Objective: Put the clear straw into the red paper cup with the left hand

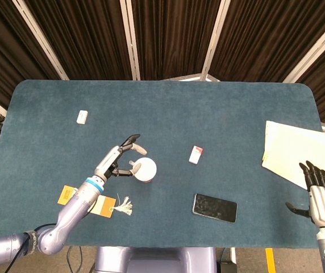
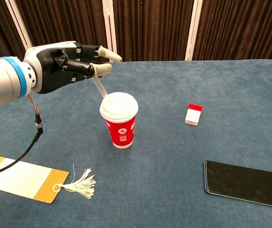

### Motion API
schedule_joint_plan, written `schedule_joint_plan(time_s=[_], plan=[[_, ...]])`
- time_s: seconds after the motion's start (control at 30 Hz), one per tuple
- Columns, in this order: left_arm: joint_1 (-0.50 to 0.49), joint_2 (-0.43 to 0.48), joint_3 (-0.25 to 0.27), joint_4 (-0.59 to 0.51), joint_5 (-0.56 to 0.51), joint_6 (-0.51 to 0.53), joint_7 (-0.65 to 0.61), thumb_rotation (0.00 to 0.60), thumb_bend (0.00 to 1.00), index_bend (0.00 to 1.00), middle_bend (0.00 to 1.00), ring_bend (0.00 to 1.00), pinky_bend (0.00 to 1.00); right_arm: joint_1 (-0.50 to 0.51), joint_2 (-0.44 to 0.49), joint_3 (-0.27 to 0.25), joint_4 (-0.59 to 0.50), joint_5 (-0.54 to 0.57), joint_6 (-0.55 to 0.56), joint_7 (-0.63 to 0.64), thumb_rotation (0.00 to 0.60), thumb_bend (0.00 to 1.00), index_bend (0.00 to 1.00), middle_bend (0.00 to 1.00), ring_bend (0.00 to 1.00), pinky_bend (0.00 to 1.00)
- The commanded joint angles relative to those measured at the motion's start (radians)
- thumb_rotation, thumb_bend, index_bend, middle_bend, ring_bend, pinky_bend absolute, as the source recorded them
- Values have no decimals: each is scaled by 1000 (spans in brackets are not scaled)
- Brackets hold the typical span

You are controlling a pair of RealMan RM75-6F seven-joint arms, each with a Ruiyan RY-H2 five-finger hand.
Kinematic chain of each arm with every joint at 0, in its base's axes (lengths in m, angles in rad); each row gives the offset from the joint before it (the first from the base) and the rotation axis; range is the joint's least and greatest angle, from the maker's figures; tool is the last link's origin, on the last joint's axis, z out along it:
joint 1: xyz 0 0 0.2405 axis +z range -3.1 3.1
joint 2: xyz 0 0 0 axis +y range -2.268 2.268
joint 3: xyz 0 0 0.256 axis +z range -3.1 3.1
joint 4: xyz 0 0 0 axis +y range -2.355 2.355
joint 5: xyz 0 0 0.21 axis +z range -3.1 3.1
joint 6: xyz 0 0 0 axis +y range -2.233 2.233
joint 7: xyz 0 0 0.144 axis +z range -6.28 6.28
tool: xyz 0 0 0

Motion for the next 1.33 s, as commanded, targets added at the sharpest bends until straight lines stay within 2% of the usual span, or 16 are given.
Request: schedule_joint_plan(time_s=[0.03,0.13,0.23,0.3,0.47,0.53,0.6,0.67,0.87,1.0,1.17,1.33], plan=[[4,7,-1,-7,13,9,-3,600,458,374,0,0,0,0,0,0,0,0,-1,-1,600,126,0,0,0,0],[11,25,2,-16,47,37,19,600,457,359,0,0,0,0,1,0,0,1,-1,-2,600,126,0,0,0,0],[27,63,28,-24,119,112,119,600,420,319,0,0,0,0,0,0,2,2,-1,-4,600,125,0,0,0,0],[43,91,56,-19,188,181,220,600,361,268,0,0,0,0,0,0,2,4,-2,-7,600,126,0,0,0,0],[109,186,139,-39,292,343,514,600,321,209,0,0,0,1,-1,0,3,6,-1,-19,600,125,0,0,0,0],[148,236,174,-71,292,393,620,600,265,197,0,0,0,1,-3,-1,4,7,-1,-26,600,125,0,0,0,0],[181,278,203,-105,284,427,688,600,148,179,0,0,0,2,-4,-1,4,7,0,-35,600,125,0,0,0,0],[214,319,233,-126,279,458,741,600,95,156,0,0,0,2,-4,-3,4,9,0,-48,600,125,0,0,0,0],[303,385,306,-138,319,547,791,600,87,120,0,0,0,4,-10,-3,12,2,9,-77,600,123,0,0,0,0],[380,406,352,-98,357,632,792,600,86,108,0,0,0,4,-16,-3,22,-8,19,-86,600,123,0,0,0,0],[434,408,372,-57,358,673,748,600,86,96,0,0,0,4,-19,-6,25,-23,26,-90,600,123,0,0,0,0],[449,412,377,-44,372,668,722,600,86,97,0,0,0,6,-24,-8,30,-29,25,-91,600,122,0,0,0,0]])
